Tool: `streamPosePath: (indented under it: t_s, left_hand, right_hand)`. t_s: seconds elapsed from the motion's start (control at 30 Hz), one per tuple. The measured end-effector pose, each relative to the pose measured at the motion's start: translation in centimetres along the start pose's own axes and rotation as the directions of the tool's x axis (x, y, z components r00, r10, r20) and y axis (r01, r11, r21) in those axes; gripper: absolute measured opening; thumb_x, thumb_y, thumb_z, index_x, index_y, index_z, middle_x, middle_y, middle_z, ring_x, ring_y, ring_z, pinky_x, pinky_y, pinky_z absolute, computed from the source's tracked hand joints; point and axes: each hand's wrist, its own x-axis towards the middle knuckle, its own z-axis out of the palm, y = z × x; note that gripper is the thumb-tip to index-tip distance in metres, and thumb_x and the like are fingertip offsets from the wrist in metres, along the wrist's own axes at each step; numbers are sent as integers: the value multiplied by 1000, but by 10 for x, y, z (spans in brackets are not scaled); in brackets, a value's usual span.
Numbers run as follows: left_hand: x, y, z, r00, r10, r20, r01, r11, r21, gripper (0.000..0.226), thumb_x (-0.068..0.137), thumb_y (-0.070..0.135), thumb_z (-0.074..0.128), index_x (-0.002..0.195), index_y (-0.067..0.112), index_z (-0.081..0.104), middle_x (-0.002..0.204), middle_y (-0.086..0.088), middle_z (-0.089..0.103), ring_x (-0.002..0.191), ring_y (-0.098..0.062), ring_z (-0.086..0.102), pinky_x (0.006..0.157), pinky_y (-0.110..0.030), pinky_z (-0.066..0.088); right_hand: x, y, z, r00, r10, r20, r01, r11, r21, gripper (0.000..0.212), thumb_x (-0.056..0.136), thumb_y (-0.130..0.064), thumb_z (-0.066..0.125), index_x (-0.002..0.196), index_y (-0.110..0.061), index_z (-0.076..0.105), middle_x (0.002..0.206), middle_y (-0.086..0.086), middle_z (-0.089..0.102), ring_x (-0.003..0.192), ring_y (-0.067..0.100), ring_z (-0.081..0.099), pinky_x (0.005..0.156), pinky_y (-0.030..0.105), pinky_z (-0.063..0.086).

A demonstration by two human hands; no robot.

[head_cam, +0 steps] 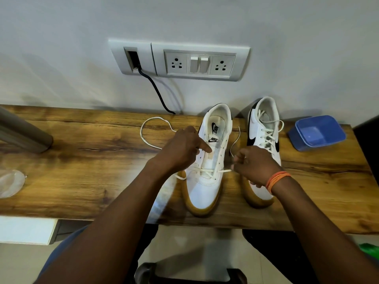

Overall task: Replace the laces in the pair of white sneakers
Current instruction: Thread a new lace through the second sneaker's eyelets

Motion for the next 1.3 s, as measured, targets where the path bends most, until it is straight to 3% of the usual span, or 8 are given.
streamPosePath:
  t_s: [0.1, 0.2, 0.43, 0.63, 0.8, 0.97, 1.17, 1.3]
  left_hand:
    - [-2, 2, 3, 998, 33, 59, -35, 999, 38, 44, 86, -5, 64, 106, 33, 76, 98, 1, 46, 97, -23, 54, 83, -40, 50]
    - [-4, 2, 4, 995, 56, 82, -63, 995, 78, 42, 87, -4, 64, 103, 33, 77, 93, 5, 41, 89, -16, 52, 82, -39, 51]
    - [-5, 4, -1, 995, 24, 100, -33, 996, 88, 42, 89, -2, 62, 103, 34, 77, 94, 5, 45, 88, -13, 52, 81, -35, 51]
    - [-4, 5, 0, 993, 12, 120, -20, 997, 69, 37, 89, 1, 63, 104, 32, 77, 92, 6, 46, 93, -20, 58, 81, -36, 51]
    - [-3, 3, 0, 992, 5, 124, -13, 998, 62, 36, 88, 2, 66, 102, 33, 77, 91, 7, 48, 89, -15, 57, 79, -34, 50]
    - [-4, 2, -1, 991, 13, 134, -20, 999, 51, 37, 88, -1, 64, 103, 31, 77, 92, 9, 51, 80, -6, 53, 75, -24, 47]
    - [-5, 1, -1, 991, -9, 132, 5, 1000, 25, 39, 87, -2, 62, 102, 30, 77, 85, 8, 52, 81, -10, 54, 76, -28, 49]
    - [-5, 3, -1, 990, -6, 143, 1, 999, 36, 37, 88, -1, 63, 106, 28, 77, 87, 6, 53, 81, -10, 55, 74, -24, 45]
  right_hand:
    - [-5, -12, 15, 998, -26, 65, 15, 987, 160, 14, 90, -24, 67, 87, -10, 65, 58, 3, 60, 33, 9, 45, 32, 19, 34]
    - [-4, -14, 22, 995, -39, 91, 34, 997, 66, 19, 92, -23, 65, 86, -5, 65, 54, 0, 57, 30, 5, 44, 34, 18, 36]
    - [4, 17, -10, 989, 148, -14, -147, 969, -196, 18, 89, -21, 66, 73, -14, 60, 71, 8, 62, 69, 28, 64, 69, 40, 59]
    - [-5, -9, 11, 994, 40, 99, -61, 974, 219, 9, 91, -23, 65, 89, -15, 60, 59, 8, 60, 31, 11, 43, 35, 19, 36]
    - [-5, -12, 20, 994, -24, 108, 18, 998, 60, 20, 93, -22, 64, 81, -7, 63, 58, 2, 57, 34, 6, 46, 35, 18, 37]
    - [3, 9, -7, 996, 87, 9, -85, 986, -142, 26, 92, -24, 64, 68, -19, 57, 67, 2, 56, 61, 20, 56, 58, 32, 50]
    - [-4, -4, 5, 993, 70, 93, -86, 978, 189, 12, 91, -23, 65, 88, -11, 63, 61, 9, 62, 35, 13, 46, 37, 20, 38]
    - [-5, -11, 19, 992, 47, 120, -71, 977, 203, 14, 95, -26, 61, 91, -13, 62, 58, 6, 60, 31, 11, 42, 36, 18, 37]
